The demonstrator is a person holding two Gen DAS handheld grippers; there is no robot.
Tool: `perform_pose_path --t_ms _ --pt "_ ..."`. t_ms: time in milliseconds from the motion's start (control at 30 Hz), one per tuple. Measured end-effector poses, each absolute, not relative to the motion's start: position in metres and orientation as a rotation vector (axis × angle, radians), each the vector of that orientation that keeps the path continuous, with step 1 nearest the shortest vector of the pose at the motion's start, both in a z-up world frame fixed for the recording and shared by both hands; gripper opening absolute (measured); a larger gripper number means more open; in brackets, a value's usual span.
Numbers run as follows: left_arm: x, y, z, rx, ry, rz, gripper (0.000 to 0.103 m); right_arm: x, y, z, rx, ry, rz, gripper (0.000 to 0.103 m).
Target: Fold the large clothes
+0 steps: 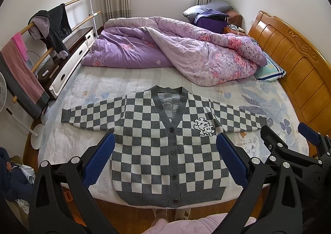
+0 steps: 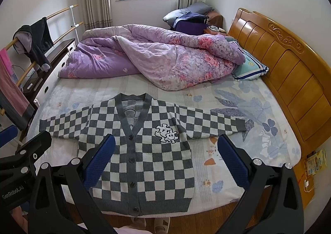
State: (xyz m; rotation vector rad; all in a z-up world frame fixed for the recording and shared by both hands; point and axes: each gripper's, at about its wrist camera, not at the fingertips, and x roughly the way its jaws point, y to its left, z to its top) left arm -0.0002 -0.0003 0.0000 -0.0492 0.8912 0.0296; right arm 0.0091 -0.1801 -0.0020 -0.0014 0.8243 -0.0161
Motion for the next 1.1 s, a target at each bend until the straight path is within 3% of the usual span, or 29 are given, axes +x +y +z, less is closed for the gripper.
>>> perform_pose_path --t_ms 1100 --pt "-0.008 -0.003 -0.009 -0.06 0.916 0.03 0.098 -0.008 -0.186 -0.018 -0.012 0.853 -0.011 0.095"
